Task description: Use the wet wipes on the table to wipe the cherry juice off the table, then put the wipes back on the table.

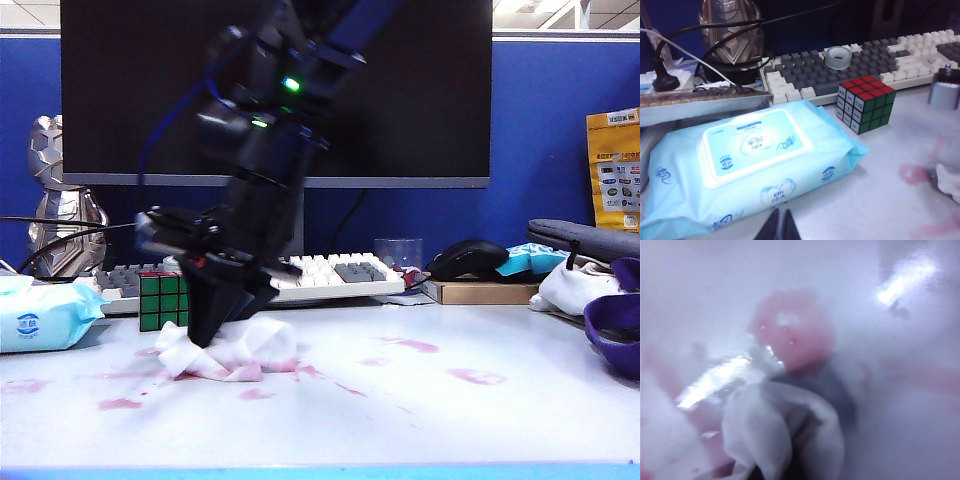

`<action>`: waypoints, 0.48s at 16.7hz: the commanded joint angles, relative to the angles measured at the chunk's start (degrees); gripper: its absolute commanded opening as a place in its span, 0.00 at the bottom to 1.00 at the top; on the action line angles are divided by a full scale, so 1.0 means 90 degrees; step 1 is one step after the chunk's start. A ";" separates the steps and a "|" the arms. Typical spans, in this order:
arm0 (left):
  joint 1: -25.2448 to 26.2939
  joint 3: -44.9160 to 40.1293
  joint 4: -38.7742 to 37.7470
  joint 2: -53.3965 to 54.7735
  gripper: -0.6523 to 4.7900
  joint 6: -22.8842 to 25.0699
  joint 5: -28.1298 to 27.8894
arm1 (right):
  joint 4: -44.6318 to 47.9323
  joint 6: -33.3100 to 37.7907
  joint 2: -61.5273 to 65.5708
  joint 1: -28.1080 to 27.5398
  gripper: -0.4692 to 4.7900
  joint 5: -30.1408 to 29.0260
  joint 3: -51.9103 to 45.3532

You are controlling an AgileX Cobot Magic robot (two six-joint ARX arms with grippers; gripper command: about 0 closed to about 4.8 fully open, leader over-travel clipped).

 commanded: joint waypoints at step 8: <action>0.0010 -0.0005 -0.0083 -0.0022 0.16 0.0000 -0.0019 | 0.0333 0.0425 0.0223 -0.0454 0.09 -0.0257 0.0695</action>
